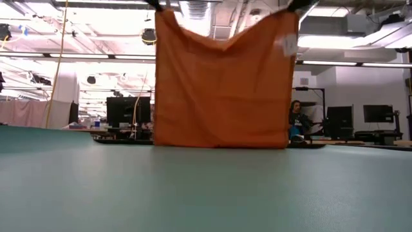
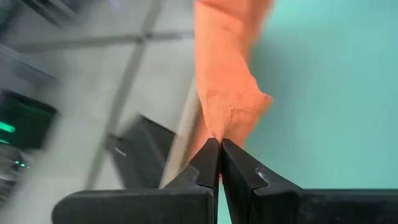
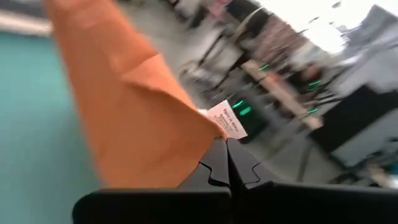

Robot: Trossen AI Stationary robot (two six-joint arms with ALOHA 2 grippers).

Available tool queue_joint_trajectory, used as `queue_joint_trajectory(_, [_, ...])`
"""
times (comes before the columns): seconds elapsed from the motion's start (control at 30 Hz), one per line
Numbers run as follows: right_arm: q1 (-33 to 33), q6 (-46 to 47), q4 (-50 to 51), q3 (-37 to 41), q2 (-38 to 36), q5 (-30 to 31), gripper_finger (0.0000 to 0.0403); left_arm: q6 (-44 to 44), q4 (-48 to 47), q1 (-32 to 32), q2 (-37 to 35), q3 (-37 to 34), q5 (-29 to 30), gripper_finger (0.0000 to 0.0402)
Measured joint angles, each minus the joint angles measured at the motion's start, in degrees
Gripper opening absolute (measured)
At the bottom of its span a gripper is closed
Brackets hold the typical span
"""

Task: Roll towel into tight, uniform cylinder
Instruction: Fold the orange towel

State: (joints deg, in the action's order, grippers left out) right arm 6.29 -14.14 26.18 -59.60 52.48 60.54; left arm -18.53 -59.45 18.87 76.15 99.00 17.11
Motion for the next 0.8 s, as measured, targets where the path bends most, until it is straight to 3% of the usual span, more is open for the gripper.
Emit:
queue_joint_trajectory(0.1, [5.8, 15.18, 11.44, 0.06, 2.13, 0.02, 0.0, 7.27, -3.5, -5.16, -1.35, -6.34, 0.1, 0.0])
queue_joint_trajectory(0.23, [12.86, 31.99, 22.39, -0.01, 5.84, 0.01, 0.0, 14.31, -0.11, -13.56, -3.99, -18.12, 3.5, 0.0])
queue_joint_trajectory(0.5, [22.74, 50.58, 26.89, -0.01, 12.69, -2.84, 0.0, 31.58, 12.83, -27.98, -5.78, -40.18, 7.64, 0.0])
queue_joint_trajectory(0.63, [22.03, 53.56, 28.94, -0.01, 15.37, -2.95, 0.0, 34.81, 17.09, -32.05, -5.78, -46.41, 15.74, 0.0])
queue_joint_trajectory(0.8, [15.23, 56.2, 34.66, -0.01, 19.13, -3.42, 0.0, 34.83, 18.28, -32.19, -5.78, -49.14, 25.15, 0.0])
